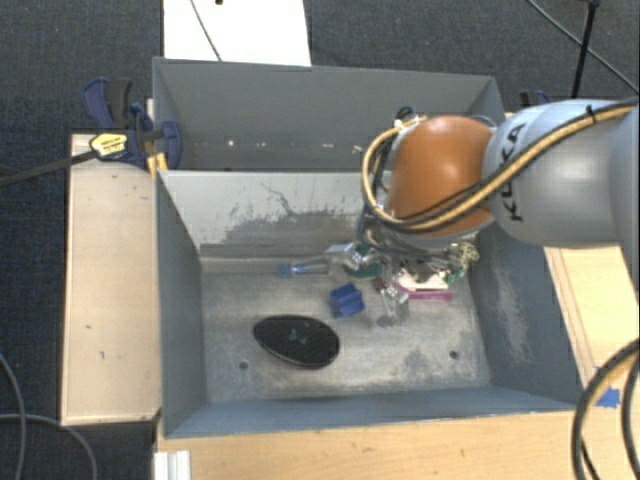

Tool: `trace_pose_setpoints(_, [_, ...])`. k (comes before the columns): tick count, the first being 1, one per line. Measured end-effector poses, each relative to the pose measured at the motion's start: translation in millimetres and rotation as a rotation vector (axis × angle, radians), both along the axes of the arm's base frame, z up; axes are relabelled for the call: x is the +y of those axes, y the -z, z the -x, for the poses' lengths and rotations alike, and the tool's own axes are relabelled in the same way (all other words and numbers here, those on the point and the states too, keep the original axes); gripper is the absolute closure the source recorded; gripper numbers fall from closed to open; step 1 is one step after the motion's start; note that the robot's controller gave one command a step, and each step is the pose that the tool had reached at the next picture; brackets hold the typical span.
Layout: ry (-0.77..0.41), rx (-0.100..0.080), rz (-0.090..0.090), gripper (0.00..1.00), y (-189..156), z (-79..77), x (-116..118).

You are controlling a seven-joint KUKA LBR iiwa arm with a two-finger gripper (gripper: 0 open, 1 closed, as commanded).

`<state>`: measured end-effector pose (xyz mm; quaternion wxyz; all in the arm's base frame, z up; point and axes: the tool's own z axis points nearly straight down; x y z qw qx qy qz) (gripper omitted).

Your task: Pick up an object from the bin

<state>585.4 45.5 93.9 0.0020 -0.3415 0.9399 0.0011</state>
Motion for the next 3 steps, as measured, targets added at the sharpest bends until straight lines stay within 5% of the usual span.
trace_pose_setpoints(1, [0.002,0.001,0.000,0.00,13.3,11.4,6.0])
trace_pose_setpoints(2, [0.006,-0.002,0.001,1.00,12.1,10.4,4.9])
trace_pose_setpoints(3, [-0.004,-0.009,0.002,1.00,-132.6,7.0,-1.9])
